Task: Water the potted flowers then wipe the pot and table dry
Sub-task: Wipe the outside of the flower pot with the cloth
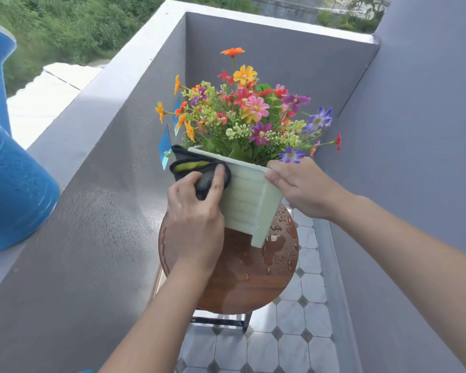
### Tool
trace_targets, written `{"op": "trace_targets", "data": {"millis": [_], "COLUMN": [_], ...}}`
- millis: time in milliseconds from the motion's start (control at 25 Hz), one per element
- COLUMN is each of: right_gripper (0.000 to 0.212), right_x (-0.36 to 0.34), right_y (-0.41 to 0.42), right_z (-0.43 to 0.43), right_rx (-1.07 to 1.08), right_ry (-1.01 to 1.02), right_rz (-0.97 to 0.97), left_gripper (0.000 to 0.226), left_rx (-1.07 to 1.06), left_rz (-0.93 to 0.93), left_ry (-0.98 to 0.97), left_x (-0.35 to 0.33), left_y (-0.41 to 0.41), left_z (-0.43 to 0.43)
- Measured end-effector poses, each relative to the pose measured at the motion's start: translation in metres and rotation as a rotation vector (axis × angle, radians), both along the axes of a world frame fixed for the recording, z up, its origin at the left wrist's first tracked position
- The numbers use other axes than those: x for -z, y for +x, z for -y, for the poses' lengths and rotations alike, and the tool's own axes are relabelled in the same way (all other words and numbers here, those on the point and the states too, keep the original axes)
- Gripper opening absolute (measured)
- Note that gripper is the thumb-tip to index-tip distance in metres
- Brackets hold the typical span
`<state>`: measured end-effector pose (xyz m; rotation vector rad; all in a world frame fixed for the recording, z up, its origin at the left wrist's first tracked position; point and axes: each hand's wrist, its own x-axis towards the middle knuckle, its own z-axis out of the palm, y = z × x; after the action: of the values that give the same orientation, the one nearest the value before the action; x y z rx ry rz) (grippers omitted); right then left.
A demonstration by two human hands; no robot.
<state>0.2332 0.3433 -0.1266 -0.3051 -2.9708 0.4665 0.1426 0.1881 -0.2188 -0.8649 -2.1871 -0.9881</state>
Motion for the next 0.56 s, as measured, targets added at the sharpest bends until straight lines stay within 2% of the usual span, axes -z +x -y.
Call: {"op": "trace_targets", "data": {"millis": [120,200,280,440,560], "right_gripper": [0.042,0.044,0.044,0.044,0.044], "right_x": [0.000,-0.001,-0.002,-0.002,-0.003], "right_y": [-0.001,-0.002,-0.003,-0.005,-0.005], "right_z": [-0.005,-0.009,-0.010,-0.006,-0.006], "right_rx": [0.014,0.039,0.039,0.000,0.006], "right_ry": [-0.014,-0.050,-0.028,0.012,0.018], "right_rz": [-0.024,-0.008,0.020,0.018,0.031], "left_gripper": [0.041,0.036,0.034,0.045,0.027], "left_rx": [0.276,0.406,0.421,0.249,0.324], "left_rz": [-0.229,-0.273,-0.270,-0.176,-0.301], "left_ry": [-0.098,-0.156,-0.194,-0.096,-0.137], "left_x": [0.032,0.056,0.065,0.031,0.041], "left_y": [0.031,0.038,0.038,0.038,0.042], "left_z": [-0.004,0.008,0.019,-0.006,-0.006]}}
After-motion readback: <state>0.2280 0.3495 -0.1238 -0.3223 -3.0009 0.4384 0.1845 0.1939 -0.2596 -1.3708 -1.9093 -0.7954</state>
